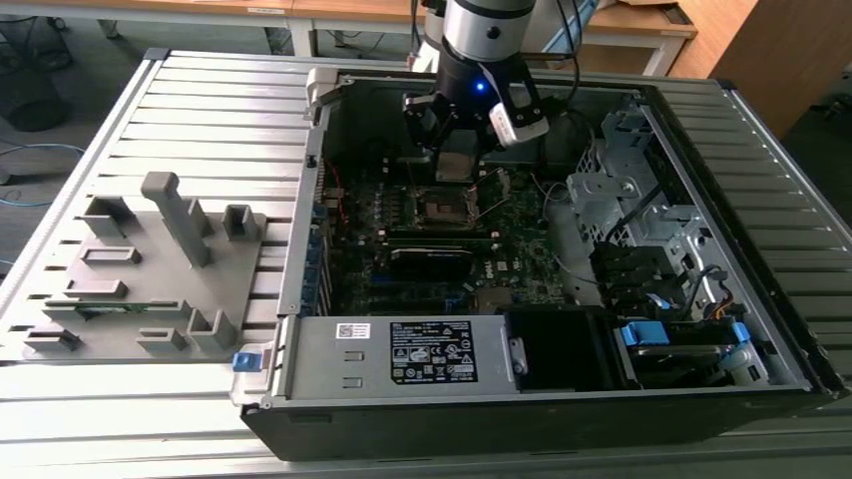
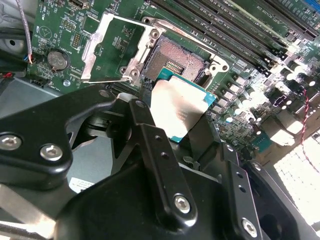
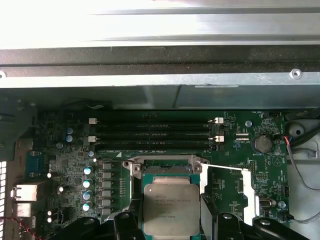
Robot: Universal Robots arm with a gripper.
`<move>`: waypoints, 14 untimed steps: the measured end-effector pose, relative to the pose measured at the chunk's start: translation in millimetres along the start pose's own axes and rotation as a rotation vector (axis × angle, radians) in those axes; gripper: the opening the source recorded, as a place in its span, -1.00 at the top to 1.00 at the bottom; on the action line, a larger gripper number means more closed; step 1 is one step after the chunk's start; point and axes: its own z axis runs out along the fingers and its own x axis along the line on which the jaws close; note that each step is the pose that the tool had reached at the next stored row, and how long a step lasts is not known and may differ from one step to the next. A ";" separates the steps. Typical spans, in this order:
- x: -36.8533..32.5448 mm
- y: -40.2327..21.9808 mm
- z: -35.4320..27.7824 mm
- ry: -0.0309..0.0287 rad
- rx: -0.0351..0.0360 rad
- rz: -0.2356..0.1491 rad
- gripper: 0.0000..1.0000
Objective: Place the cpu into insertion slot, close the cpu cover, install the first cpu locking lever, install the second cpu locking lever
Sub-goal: 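Place the cpu into insertion slot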
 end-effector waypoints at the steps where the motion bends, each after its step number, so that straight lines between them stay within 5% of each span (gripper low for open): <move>1: 0.0 0.0 0.1 0.0000 0.0000 0.000 -0.08; 14: -0.1 -0.3 4.3 -0.0007 -0.0005 0.000 -0.08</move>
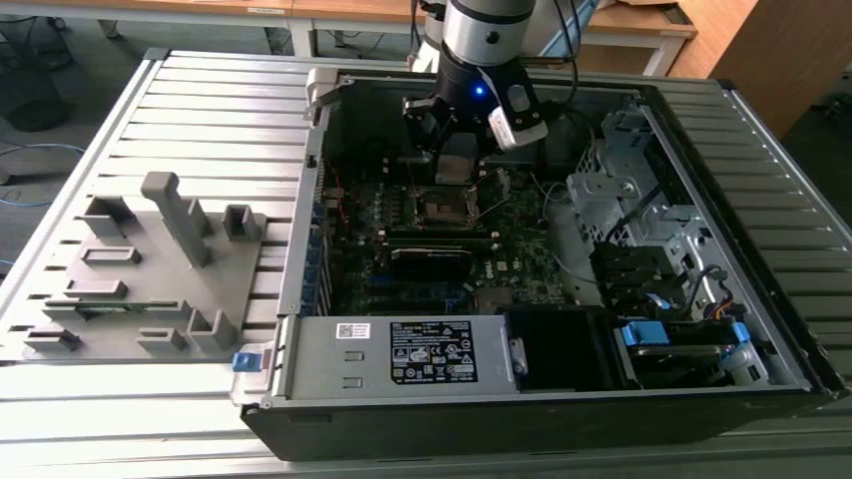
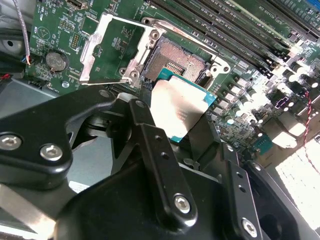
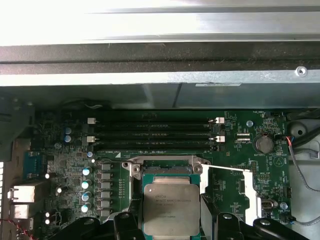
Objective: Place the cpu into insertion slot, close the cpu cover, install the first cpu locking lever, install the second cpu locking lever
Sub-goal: 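Place the cpu into insertion slot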
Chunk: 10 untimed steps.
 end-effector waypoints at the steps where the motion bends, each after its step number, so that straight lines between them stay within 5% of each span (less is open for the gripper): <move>1: 0.0 -0.1 0.8 -0.0005 0.0003 0.000 -0.08; 10: 0.2 -0.9 9.3 -0.0018 0.0021 -0.002 -0.08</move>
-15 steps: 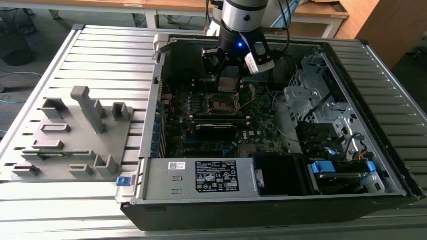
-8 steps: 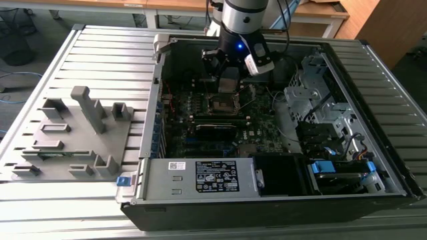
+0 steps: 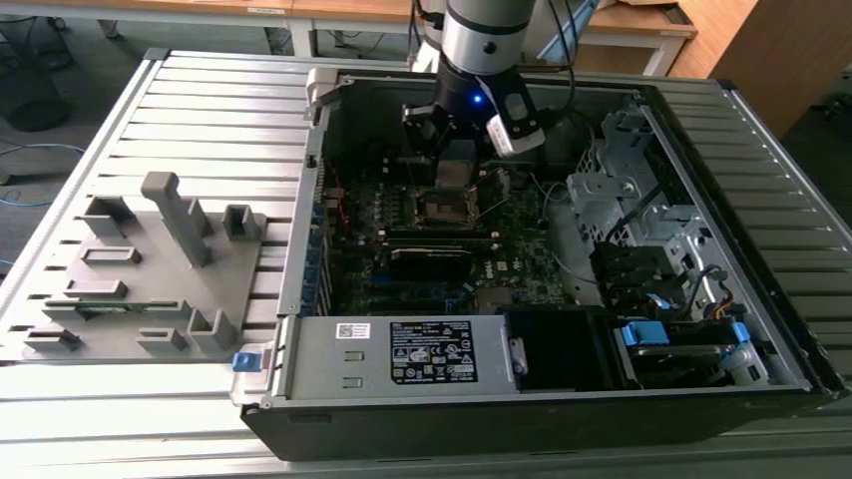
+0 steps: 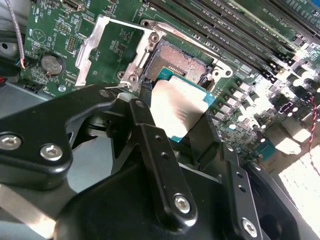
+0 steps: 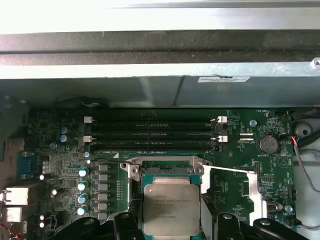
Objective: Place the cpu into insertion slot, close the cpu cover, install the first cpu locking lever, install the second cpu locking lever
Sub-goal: 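Place the cpu into insertion slot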
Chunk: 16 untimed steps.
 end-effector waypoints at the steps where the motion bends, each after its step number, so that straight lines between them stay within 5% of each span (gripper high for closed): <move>1: 0.1 -0.1 0.9 0.0000 0.0002 0.000 -0.08; 16: 0.1 -1.2 13.8 -0.0001 0.0031 0.000 -0.08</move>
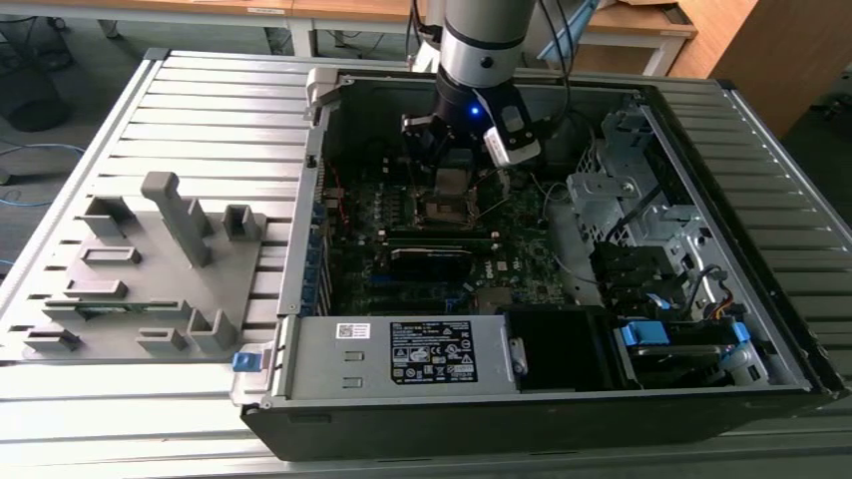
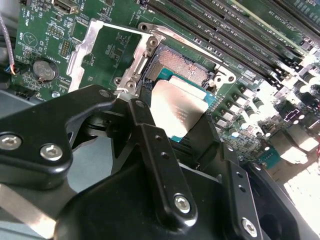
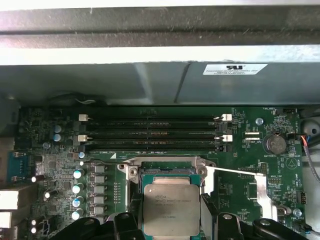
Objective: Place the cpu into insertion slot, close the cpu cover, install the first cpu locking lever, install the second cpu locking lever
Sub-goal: 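Place the cpu into insertion slot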
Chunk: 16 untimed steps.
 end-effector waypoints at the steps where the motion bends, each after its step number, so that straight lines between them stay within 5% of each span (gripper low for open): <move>1: 0.0 -0.1 0.6 -0.0001 0.0000 0.000 -0.08; 16: 0.0 -0.5 5.3 0.0001 0.0004 0.000 -0.08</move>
